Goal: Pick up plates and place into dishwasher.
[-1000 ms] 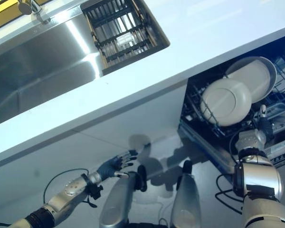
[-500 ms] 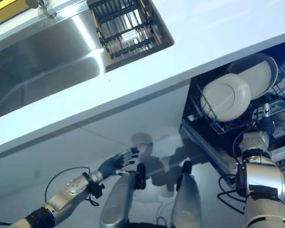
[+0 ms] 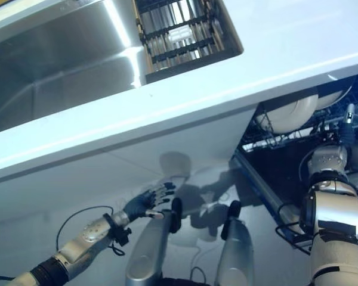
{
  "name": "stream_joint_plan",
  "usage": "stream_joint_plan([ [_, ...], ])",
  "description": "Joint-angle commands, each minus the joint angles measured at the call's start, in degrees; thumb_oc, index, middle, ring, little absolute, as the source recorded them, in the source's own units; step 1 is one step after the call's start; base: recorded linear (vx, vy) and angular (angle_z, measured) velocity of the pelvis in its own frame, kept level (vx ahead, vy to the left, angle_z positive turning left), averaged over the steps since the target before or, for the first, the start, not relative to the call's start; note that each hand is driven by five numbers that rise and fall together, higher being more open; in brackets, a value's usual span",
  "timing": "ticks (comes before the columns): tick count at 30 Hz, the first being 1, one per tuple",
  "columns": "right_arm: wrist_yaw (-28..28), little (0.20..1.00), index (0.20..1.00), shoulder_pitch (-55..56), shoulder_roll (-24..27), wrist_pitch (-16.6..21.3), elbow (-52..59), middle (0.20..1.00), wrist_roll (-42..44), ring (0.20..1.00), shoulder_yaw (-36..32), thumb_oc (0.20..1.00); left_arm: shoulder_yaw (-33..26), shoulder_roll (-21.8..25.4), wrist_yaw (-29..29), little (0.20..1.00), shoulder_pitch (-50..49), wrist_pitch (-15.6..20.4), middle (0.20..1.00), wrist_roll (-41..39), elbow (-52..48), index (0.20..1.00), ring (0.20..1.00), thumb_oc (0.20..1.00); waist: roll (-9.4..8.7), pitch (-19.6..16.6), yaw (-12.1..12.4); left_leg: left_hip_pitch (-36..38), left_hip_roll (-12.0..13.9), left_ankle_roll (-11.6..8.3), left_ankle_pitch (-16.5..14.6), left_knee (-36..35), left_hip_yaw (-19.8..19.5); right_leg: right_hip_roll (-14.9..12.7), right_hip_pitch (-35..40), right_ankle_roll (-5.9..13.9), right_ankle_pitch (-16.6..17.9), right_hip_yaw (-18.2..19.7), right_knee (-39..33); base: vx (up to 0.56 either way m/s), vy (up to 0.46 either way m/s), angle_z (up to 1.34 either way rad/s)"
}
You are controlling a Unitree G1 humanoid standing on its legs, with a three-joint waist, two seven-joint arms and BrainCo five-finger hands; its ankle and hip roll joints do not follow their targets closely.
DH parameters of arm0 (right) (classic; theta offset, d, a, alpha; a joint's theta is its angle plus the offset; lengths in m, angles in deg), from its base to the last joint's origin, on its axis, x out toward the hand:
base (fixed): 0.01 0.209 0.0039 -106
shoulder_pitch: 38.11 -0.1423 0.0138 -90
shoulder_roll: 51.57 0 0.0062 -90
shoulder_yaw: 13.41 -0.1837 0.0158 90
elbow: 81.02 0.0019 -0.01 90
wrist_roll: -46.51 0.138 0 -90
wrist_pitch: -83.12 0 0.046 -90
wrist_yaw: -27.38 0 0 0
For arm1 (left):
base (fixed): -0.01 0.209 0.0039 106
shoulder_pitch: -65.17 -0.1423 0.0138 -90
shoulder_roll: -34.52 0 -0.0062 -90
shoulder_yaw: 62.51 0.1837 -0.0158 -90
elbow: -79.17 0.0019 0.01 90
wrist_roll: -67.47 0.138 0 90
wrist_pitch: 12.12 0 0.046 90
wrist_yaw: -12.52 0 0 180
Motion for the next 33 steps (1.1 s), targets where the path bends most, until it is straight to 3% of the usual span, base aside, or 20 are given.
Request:
stream_joint_plan([
  [1,7.54,1.000,1.000,-2.04,1.79,-0.50,5.34,1.000,4.54,1.000,0.36,1.000,-3.83,2.58,-0.43,1.000,-2.05,2.67,1.000,-2.15,-7.27,1.000,1.000,1.000,-0.16,-1.25,1.00,-3.24,4.18,-2.79,3.59,-3.36,-1.51,0.62,0.56,1.47,-3.75,-0.67,2.00,-0.04,0.002,0.09],
  [12,12.32,1.000,1.000,-5.47,3.79,-0.35,4.91,1.000,4.64,1.000,2.17,1.000,-7.47,4.28,0.94,1.000,-3.33,1.85,1.000,-3.01,-10.74,1.000,1.000,1.000,0.25,-0.96,2.62,-4.02,4.56,-3.02,5.98,-6.66,-0.81,0.10,-0.84,1.05,-4.19,-3.20,2.88,-0.01,0.003,0.12],
  [33,12.28,1.000,1.000,-8.04,5.29,1.71,4.57,1.000,0.84,1.000,4.42,1.000,-11.38,6.13,1.77,1.000,-6.46,2.11,1.000,-3.05,-14.33,1.000,1.000,1.000,0.67,-0.80,4.76,-6.10,5.42,-3.49,9.15,-9.59,-0.97,-0.35,-3.73,-0.58,-5.37,-6.29,5.83,0.00,-0.006,0.10],
])
